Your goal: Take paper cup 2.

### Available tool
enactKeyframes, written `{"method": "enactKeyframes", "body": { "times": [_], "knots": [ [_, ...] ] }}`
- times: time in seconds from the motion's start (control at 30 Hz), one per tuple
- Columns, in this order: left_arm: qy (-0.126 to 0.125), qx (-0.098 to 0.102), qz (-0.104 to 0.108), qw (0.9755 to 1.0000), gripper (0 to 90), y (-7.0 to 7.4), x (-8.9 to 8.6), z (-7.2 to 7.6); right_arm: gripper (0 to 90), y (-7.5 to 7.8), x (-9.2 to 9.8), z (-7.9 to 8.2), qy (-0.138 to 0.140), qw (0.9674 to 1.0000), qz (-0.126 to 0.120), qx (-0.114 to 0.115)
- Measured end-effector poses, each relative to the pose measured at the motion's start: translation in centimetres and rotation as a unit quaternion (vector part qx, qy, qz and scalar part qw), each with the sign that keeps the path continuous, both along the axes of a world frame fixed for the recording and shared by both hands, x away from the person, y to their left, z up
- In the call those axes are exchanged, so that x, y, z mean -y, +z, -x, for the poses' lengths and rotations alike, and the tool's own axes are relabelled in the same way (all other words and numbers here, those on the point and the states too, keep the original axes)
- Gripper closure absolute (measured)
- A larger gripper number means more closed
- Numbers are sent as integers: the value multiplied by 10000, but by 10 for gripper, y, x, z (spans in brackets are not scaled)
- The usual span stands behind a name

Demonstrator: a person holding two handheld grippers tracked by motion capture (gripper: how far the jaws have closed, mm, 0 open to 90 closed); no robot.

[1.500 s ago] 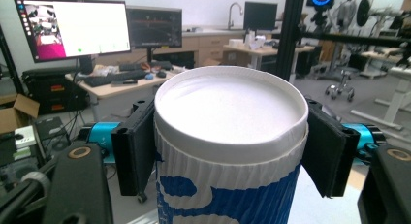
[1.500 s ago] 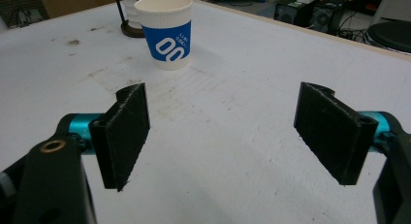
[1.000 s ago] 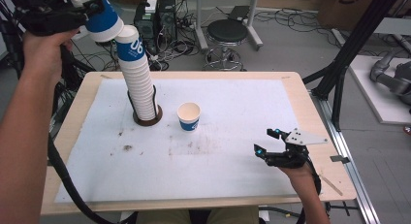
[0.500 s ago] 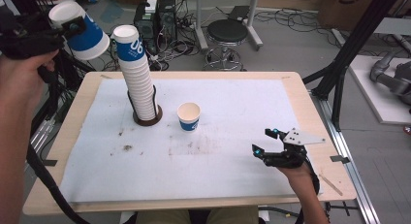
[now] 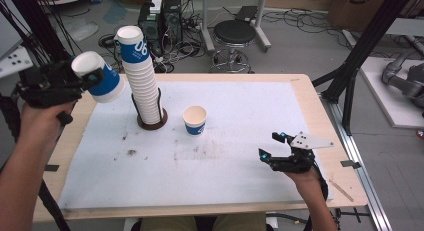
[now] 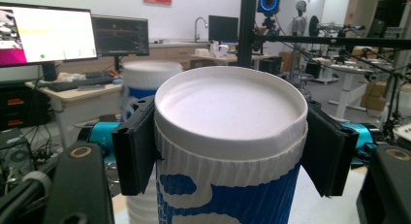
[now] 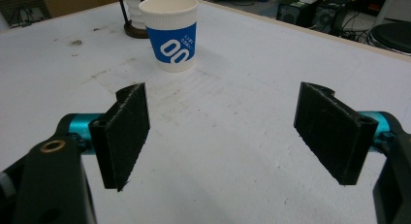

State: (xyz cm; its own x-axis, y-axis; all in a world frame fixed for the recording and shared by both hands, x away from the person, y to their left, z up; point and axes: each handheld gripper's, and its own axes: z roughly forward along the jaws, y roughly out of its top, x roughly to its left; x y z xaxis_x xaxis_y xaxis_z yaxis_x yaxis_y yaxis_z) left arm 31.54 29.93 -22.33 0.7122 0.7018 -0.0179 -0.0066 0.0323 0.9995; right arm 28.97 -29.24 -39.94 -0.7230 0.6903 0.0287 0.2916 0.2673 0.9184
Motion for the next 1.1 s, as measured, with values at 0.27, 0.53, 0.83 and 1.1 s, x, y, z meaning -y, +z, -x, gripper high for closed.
{"method": "enactKeyframes", "body": {
  "times": [0.27,0.53,0.83,1.1],
  "knots": [
    [-294,-91,-44,9995,303,-49,22,13,210,-1,-2,-1,14,10000,11,-29],
    [-591,-256,-142,9978,303,-82,47,15,210,-1,-2,-1,24,10000,27,-22],
    [-845,-425,-295,9951,302,-99,73,15,210,0,-5,-2,86,10000,20,-18],
    [-887,-433,-373,9944,302,-102,77,14,210,0,-6,-2,71,10000,2,-26]
  ]
}}
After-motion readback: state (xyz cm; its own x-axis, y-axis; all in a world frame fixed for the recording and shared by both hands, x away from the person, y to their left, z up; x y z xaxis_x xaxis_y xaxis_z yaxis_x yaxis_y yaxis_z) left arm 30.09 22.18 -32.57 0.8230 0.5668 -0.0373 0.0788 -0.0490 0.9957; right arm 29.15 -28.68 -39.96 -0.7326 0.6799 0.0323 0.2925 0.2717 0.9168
